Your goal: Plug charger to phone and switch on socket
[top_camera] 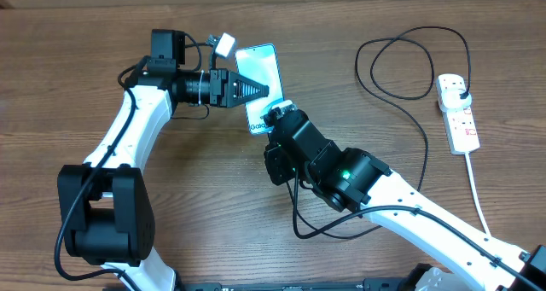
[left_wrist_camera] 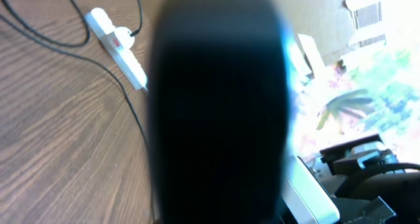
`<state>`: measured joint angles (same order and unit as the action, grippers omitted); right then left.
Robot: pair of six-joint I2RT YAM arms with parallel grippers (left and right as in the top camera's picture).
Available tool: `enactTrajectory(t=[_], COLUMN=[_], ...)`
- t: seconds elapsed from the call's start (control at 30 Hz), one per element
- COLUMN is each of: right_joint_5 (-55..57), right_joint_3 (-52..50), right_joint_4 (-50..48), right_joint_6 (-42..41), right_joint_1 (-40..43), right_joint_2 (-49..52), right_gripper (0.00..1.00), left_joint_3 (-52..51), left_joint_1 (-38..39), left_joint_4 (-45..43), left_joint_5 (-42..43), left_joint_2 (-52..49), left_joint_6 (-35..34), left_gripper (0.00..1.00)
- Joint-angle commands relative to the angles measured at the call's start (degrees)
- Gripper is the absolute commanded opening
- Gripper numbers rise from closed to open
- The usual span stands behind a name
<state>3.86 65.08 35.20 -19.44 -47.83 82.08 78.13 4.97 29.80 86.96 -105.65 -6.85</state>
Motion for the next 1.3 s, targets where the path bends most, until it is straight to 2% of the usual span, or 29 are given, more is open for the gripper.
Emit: enactTrajectory(t=[0.0,0.1,0.23,0.37,0.43,0.53,0.7,0.83,0.87,0.9,0.93,1.0,1.13,1.27], right_joint_5=[4.07,4.02,4.02,3.98,2.95,0.46,0.35,0.52,0.68,1.01,1.7,5.09,13.05,18.34], right_joint_3=[3.78,6.12,11.39,12.61,12.68,12.7,12.7,12.7,12.7,12.68,12.7,12.68,12.68,12.68], right_joint_4=[-4.13,-3.34,-0.61,-0.42,0.09,1.7,5.25,9.46,10.58,11.02,11.52,12.66,16.04,19.12], right_joint_6=[0.2,0.44,0.44,0.39,0.35,0.37,0.37,0.35,0.37,0.35,0.35,0.35,0.33,0.31], right_joint_1=[0.33,0.33,0.33,0.33,0.33,0.33,0.33,0.33,0.35,0.35,0.35,0.35,0.33,0.33], right_joint_2=[-0.15,-0.15,-0.2,-0.22,-0.35,-0.92,-3.39,-8.31,-10.58,-11.78,-13.46,-17.79,-24.5,-30.4], right_gripper=[0.04,0.04,0.04,0.04,0.09,0.24,0.38,0.55,0.62,0.64,0.73,0.85,0.91,0.95], left_joint_3=[0.66,0.66,0.66,0.68,0.68,0.66,0.66,0.68,0.7,0.72,0.74,0.79,0.81,0.81], left_joint_1=[2.97,3.1,2.93,2.93,2.93,2.95,2.95,3.63,4.24,4.68,5.7,8.61,12.87,13.75], left_joint_4=[0.57,2.8,12.66,18.8,19.78,19.67,19.63,17.64,14.73,12.7,8.79,0.61,-8.41,-4.22], left_joint_5=[3.72,3.72,3.69,3.65,3.65,3.56,2.86,-0.11,-4.5,-7.58,-13.77,-24.52,-32.5,-39.32], left_joint_2=[0.76,0.76,0.76,0.76,0.76,0.76,0.76,0.76,0.76,0.76,0.76,0.76,0.76,0.66], left_joint_6=[4.68,7.41,17.46,23.47,24.0,24.0,23.5,17.59,10.99,6.51,-1.95,-13.9,-18.88,-18.03], left_gripper=[0.04,0.04,0.04,0.04,0.04,0.04,0.04,0.04,0.04,0.04,0.04,0.04,0.05,0.04])
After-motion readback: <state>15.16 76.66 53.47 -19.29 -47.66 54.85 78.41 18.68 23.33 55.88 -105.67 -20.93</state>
